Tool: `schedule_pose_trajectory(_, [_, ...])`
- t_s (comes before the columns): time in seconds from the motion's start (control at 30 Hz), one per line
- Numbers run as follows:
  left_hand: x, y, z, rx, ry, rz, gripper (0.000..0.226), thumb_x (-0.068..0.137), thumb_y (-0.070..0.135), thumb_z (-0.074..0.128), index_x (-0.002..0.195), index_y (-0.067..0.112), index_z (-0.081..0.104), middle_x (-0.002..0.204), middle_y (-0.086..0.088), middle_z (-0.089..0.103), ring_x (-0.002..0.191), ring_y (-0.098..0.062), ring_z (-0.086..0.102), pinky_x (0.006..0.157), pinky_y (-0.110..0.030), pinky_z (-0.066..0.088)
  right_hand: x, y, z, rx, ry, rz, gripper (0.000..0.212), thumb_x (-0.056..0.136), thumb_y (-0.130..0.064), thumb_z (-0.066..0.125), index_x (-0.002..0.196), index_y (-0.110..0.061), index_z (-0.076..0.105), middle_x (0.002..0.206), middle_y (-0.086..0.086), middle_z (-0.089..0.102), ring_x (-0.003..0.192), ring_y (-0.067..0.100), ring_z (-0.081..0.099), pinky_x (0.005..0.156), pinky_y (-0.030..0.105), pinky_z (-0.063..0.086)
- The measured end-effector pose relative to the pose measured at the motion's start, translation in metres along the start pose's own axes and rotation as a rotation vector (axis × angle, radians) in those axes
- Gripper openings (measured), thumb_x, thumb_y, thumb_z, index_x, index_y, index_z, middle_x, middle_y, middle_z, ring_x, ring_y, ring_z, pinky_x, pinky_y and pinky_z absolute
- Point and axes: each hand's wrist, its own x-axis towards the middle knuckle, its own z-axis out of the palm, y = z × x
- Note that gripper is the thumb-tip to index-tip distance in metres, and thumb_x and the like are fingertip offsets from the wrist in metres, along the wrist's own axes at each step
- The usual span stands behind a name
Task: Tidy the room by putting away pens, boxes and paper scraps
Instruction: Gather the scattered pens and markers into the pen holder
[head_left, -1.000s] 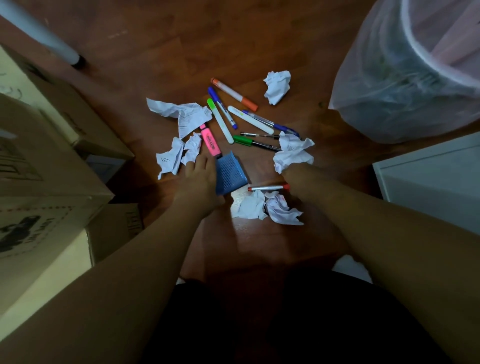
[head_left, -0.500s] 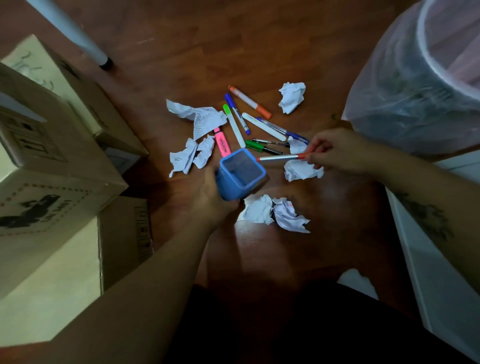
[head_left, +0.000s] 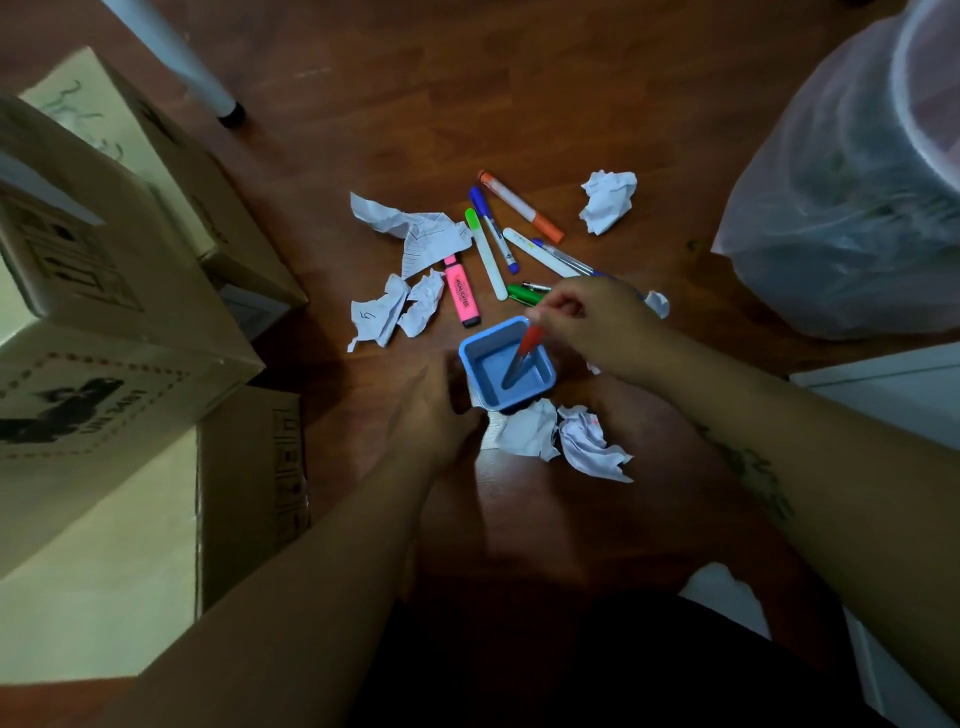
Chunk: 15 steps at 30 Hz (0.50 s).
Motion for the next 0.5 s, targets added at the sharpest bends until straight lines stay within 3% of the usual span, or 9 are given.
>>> schedule_pose_trajectory(0.13, [0.014,-0.006,-0.023,0.11,0.022,-0.037,0.046,0.086,0.008,0.068,0.126,0.023,0.052,0.127,0.001,0.062,0.115,-0.018,0.061,0.095,-0.032,0.051,0.017,0.011,-0.003,-0.119,0.081,0.025,0.014,0.093,-0.018,0.059,0.101,-0.012,0.069,0.1,0.007,0.07,0.095,0.021,0.063,0.082,0.032,0.05])
schedule_pose_trajectory(0.3, [0.045,0.016,-0.046,0.132,0.128,-0.028,0.025,0.09,0.014,0.067,0.115,0.012,0.064,0.116,-0.002,0.066,0.093,-0.012,0.058,0.081,-0.02,0.04,0.033,0.019,0.005,-0.333,-0.021,0.101,0.028,0.095,-0.013,0.054,0.121,-0.006,0.061,0.119,0.015,0.062,0.113,0.032,0.058,0.095,0.038,0.047])
schedule_pose_trajectory(0.4, [0.065,0.026,-0.044,0.124,0.115,-0.019,0.023,0.089,0.02,0.07,0.11,0.012,0.066,0.106,0.0,0.065,0.089,-0.01,0.054,0.079,-0.023,0.042,0.037,0.023,0.022,-0.495,-0.053,0.152,0.044,0.091,-0.014,0.062,0.134,-0.011,0.052,0.133,0.012,0.054,0.124,0.03,0.051,0.103,0.041,0.043])
schedule_pose_trajectory(0.5, [0.084,0.035,-0.039,0.109,0.126,-0.035,0.022,0.088,0.026,0.07,0.105,0.012,0.065,0.103,-0.002,0.068,0.094,-0.017,0.061,0.084,-0.034,0.052,0.041,0.035,0.038,-0.535,0.056,0.07,0.037,0.094,-0.011,0.055,0.13,-0.012,0.054,0.131,0.012,0.055,0.119,0.029,0.052,0.1,0.039,0.043])
